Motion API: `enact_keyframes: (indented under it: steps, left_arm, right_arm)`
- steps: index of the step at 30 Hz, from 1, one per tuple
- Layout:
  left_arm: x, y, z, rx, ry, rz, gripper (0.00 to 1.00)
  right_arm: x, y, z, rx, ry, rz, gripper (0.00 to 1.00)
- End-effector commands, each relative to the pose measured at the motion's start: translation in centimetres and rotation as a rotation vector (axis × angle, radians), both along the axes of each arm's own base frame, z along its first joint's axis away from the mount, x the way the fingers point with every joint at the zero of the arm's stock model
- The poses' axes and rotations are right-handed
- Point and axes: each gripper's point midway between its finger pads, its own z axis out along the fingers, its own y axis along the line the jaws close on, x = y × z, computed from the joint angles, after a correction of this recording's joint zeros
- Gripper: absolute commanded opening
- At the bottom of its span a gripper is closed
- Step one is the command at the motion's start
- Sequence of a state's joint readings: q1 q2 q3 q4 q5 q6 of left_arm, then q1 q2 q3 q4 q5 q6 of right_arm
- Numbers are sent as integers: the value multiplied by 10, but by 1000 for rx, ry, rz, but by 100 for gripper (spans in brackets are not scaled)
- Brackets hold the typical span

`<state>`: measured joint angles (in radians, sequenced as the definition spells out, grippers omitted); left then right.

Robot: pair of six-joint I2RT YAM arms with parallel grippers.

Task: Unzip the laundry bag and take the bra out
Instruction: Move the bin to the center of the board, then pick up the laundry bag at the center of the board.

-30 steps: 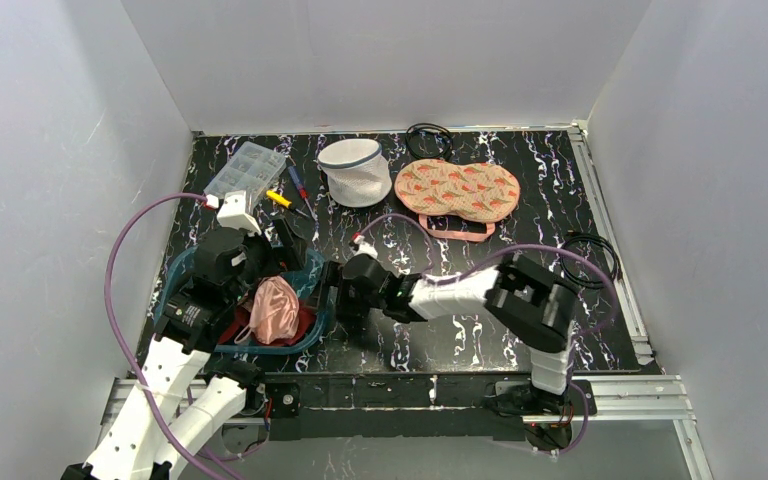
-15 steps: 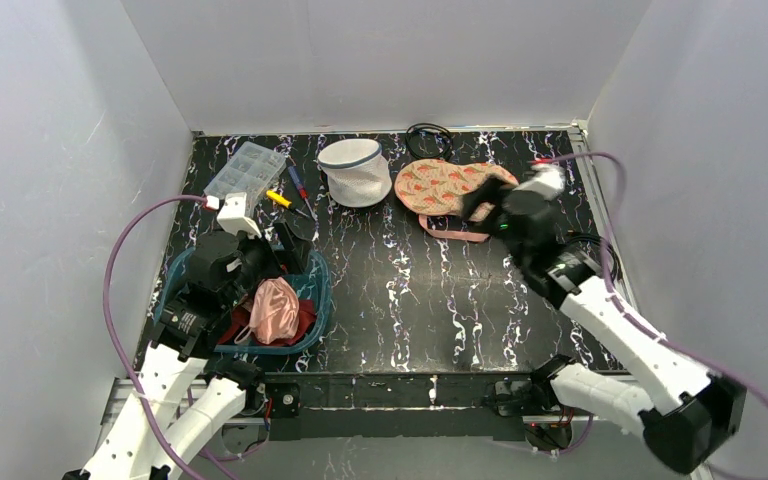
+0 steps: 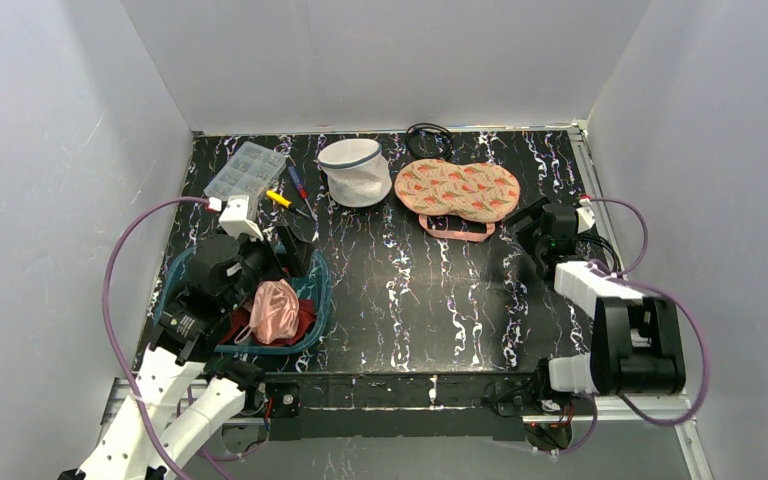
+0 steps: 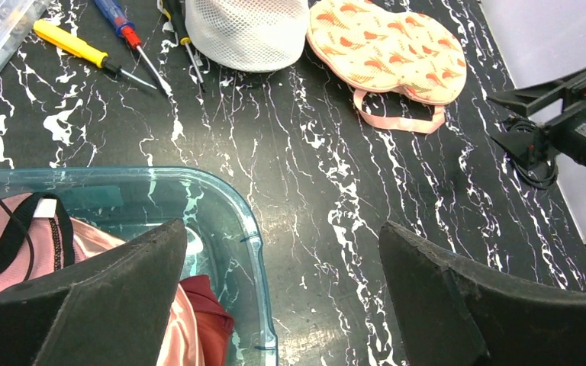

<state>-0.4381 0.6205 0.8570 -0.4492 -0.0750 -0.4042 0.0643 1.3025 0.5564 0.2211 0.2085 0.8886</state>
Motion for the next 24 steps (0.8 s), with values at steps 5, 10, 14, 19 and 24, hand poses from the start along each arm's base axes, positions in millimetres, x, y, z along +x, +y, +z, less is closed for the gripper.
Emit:
enact_keyframes:
  steps: [5, 10, 14, 19, 24]
  left_arm:
    - [-2, -4, -1, 3, -11, -23, 95]
    - [-3, -10, -2, 2, -12, -54, 95]
    - [-3, -11, -1, -1, -11, -60, 95]
    - [0, -11, -4, 7, 1, -52, 95]
    - [3, -8, -9, 28, 27, -33, 94]
  right_arm:
    - [75, -1, 2, 189, -167, 92, 97]
    - [101, 2, -2, 236, -226, 158, 91]
    - [121, 6, -10, 241, -218, 190, 87]
    - [132, 6, -32, 249, -177, 192, 71]
    - [129, 12, -29, 266, -153, 202, 36]
